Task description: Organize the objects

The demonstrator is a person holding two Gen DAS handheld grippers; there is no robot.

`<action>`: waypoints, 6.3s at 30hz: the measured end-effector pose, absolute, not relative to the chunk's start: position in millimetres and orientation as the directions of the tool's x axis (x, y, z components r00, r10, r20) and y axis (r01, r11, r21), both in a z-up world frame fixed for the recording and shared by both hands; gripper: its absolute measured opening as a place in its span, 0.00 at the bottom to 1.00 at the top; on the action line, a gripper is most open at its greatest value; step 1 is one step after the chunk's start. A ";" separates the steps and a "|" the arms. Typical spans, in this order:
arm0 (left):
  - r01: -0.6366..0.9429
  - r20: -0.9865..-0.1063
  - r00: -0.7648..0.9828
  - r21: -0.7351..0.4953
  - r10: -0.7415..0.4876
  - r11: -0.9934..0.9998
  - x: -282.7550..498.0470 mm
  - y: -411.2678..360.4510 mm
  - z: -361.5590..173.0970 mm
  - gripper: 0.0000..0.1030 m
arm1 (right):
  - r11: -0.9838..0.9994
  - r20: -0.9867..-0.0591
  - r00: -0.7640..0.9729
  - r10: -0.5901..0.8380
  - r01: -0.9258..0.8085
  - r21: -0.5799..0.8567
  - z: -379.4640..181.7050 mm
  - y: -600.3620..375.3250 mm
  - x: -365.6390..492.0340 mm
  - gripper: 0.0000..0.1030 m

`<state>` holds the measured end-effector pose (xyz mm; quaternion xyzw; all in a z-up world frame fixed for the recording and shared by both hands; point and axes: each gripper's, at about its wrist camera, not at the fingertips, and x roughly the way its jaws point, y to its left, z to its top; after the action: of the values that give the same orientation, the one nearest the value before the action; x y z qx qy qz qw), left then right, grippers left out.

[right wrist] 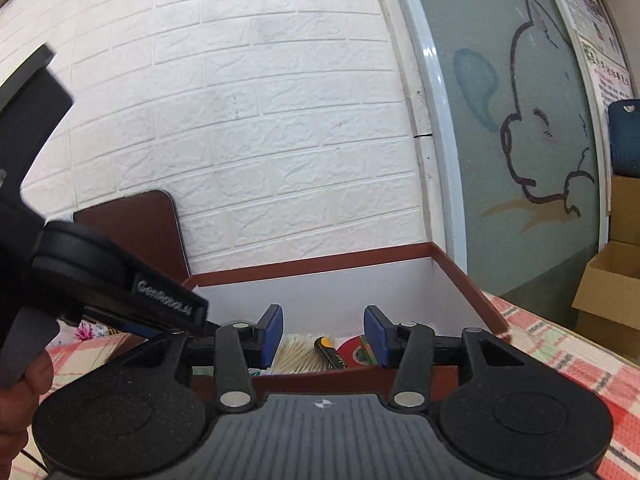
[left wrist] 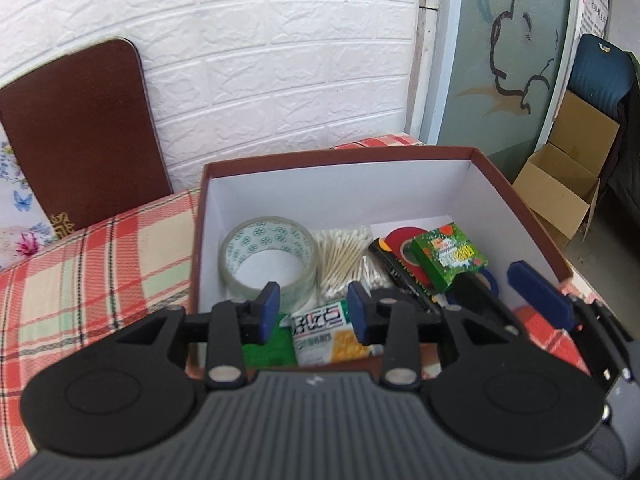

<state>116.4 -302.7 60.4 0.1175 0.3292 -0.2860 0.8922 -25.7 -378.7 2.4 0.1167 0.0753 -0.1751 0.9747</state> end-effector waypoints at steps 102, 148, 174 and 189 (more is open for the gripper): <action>0.343 -0.667 0.727 0.149 -0.162 0.927 24.0 -126.0 17.1 1.00 | 0.888 -0.344 0.925 -0.159 0.286 0.360 8.8 -296.9 -74.6 0.63; 0.261 -0.615 0.776 0.104 -0.144 0.960 14.9 -96.7 26.5 1.00 | 0.922 -0.411 0.892 -0.188 0.304 0.238 -4.4 -287.9 -91.1 0.67; 0.225 -0.589 0.805 0.178 -0.080 0.958 10.1 -95.2 34.8 1.00 | 0.924 -0.422 0.891 -0.166 0.290 0.250 -8.9 -285.3 -88.9 0.68; 0.256 -0.597 0.795 0.163 -0.111 0.953 7.8 -95.8 32.8 1.00 | 0.927 -0.430 0.888 -0.164 0.288 0.242 -8.8 -281.2 -86.2 0.71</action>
<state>7.8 -95.8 32.8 0.1185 0.3051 -0.0977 0.9399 -86.2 -281.2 -8.8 0.1510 0.2054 -0.1177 0.9598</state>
